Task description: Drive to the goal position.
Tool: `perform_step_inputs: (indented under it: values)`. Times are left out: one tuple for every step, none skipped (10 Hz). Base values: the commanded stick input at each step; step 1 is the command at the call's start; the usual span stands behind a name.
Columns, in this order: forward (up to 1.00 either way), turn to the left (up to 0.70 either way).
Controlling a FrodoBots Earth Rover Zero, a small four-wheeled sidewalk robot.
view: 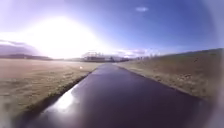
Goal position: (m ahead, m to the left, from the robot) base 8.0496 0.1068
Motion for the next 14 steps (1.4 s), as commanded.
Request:
perform_step_inputs:
  values:
    - [1.00,0.00]
    - [1.00,0.00]
    - [1.00,0.00]
    - [1.00,-0.01]
    - [1.00,-0.02]
    - [1.00,-0.15]
    - [1.00,-0.19]
    - [1.00,-0.17]
    - [1.00,-0.09]
    - [1.00,0.00]
    - [1.00,0.00]
    - [1.00,0.00]
    - [1.00,0.00]
    - [1.00,0.00]
